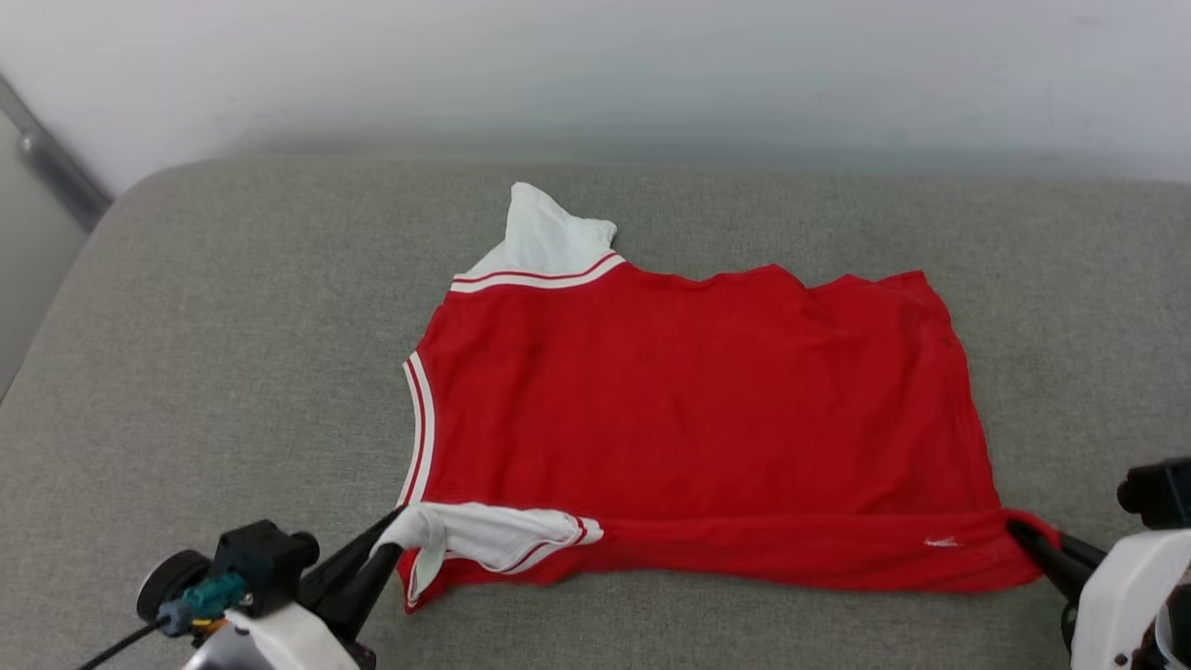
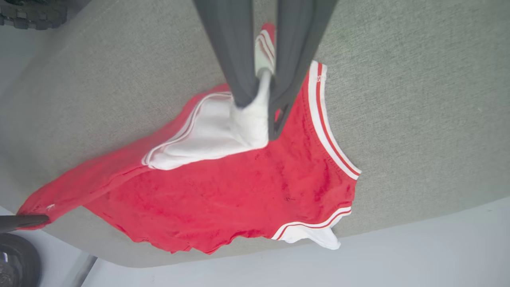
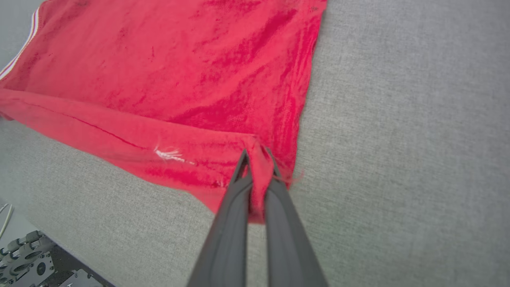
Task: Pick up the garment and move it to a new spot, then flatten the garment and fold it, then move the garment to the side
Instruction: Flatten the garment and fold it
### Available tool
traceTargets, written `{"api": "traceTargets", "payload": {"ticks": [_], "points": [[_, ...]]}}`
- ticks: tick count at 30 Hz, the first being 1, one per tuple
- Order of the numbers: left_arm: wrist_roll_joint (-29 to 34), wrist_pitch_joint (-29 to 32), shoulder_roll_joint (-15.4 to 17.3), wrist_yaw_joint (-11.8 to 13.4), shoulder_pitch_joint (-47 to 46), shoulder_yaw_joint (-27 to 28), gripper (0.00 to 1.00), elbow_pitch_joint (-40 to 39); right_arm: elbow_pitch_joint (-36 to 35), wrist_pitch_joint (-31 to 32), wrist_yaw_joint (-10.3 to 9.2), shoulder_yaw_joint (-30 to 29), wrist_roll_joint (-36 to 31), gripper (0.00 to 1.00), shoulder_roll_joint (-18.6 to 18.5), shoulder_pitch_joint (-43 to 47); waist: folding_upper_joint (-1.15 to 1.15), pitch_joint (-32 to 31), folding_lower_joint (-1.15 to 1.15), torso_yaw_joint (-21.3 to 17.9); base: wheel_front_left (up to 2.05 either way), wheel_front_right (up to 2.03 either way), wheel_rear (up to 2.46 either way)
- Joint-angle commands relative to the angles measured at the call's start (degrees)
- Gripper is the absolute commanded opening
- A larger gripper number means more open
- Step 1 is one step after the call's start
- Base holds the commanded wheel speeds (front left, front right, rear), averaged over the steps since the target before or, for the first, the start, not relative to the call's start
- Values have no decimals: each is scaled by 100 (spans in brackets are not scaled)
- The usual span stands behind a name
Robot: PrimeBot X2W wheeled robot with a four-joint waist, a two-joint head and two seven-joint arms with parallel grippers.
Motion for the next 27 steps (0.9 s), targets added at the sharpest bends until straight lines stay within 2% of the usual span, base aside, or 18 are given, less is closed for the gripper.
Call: {"api": "traceTargets", "payload": {"ticks": [1,11,19,20,21,22,23,24,27], "points": [[40,12,-37,-45,-299,-24,0,159,89,70,-2,35,-128,0,55,-265,0,211,-1,-17,0,0,0],[194,133,-224,-157,-1421,-337,0,1139,744,170,-3,312,-615,0,187,-1201,0,796,-1,25,0,0,0],[324,-18,-536,-168,-1891,-541,0,1954,1260,-18,-3,420,-877,0,321,-1501,0,913,-1,106,0,0,0],[352,-76,-594,-133,-1946,-543,45,2056,1324,-42,-3,436,-906,0,347,-1521,0,909,-1,114,0,0,0],[348,-129,-666,-109,-1984,-539,100,2180,1406,-55,-3,439,-917,0,381,-1532,0,898,-1,119,0,0,0],[367,-174,-725,-98,-2007,-561,100,2281,1466,-70,-3,433,-910,15,420,-1540,0,878,-1,121,0,0,0],[390,-208,-781,-97,-2021,-592,100,2386,1537,-98,-4,401,-902,54,462,-1549,0,845,-1,123,0,0,0],[401,-244,-831,-100,-2032,-625,100,2476,1600,-118,-4,366,-908,100,503,-1550,0,802,-1,123,0,0,0],[358,-370,-941,-75,-2042,-625,100,2726,1688,-228,-3,358,-976,100,606,-1544,0,647,-1,105,0,0,0]]}}
